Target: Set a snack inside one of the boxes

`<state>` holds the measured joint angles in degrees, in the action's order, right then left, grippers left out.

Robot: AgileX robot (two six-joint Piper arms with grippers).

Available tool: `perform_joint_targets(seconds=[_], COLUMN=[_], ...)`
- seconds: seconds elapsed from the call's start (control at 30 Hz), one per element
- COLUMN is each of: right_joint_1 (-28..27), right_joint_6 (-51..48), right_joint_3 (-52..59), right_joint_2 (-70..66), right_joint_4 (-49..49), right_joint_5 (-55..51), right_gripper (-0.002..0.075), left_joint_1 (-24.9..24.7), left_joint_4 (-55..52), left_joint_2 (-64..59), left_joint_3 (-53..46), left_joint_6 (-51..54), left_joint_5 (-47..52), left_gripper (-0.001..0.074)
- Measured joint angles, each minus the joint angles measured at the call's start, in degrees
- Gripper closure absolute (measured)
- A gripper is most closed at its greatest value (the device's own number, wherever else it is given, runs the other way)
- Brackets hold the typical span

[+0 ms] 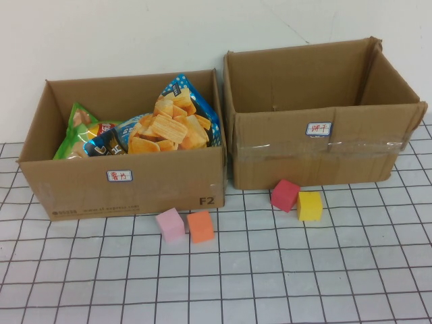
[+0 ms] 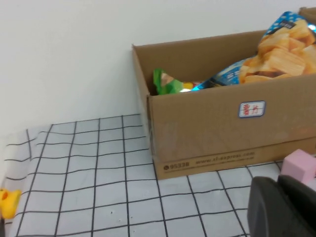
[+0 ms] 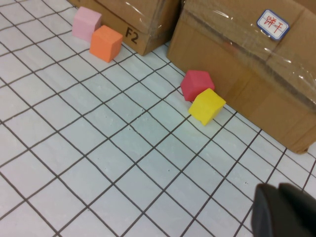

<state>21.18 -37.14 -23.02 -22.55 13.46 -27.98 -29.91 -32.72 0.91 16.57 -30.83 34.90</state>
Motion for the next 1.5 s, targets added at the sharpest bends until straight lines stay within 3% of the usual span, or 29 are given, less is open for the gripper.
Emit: perform_joint_targets(seconds=[0.2, 0.37, 0.5, 0.87, 1.5], right_joint_1=[0.00, 0.00, 0.00, 0.00, 0.00], right_joint_6=[0.04, 0.04, 0.04, 0.13, 0.13], right_joint_3=[0.00, 0.00, 0.00, 0.00, 0.00], right_joint_2=[0.00, 0.00, 0.00, 0.00, 0.00], right_joint_4=[0.00, 0.00, 0.00, 0.00, 0.00], right_joint_5=[0.00, 0.00, 0.00, -0.21, -0.21], right_gripper=[0.0723, 0.0724, 0.0724, 0.0724, 0.0724], left_joint_1=[12.47, 22.96, 27.28, 28.31, 23.63], left_joint_4=[14.28, 28.35, 31.32, 30.70, 30.06], left_joint_2=[0.00, 0.00, 0.00, 0.00, 0.00], left_joint_3=[-3.47, -7.75, -11.69, -17.52, -17.52], left_joint_6=[6.87, 23.17, 27.82, 23.65, 21.92], left_joint_5=[-4.82, -8.69, -13.36, -14.87, -14.87], left_gripper=[0.0736, 0.0736, 0.0736, 0.0736, 0.0736])
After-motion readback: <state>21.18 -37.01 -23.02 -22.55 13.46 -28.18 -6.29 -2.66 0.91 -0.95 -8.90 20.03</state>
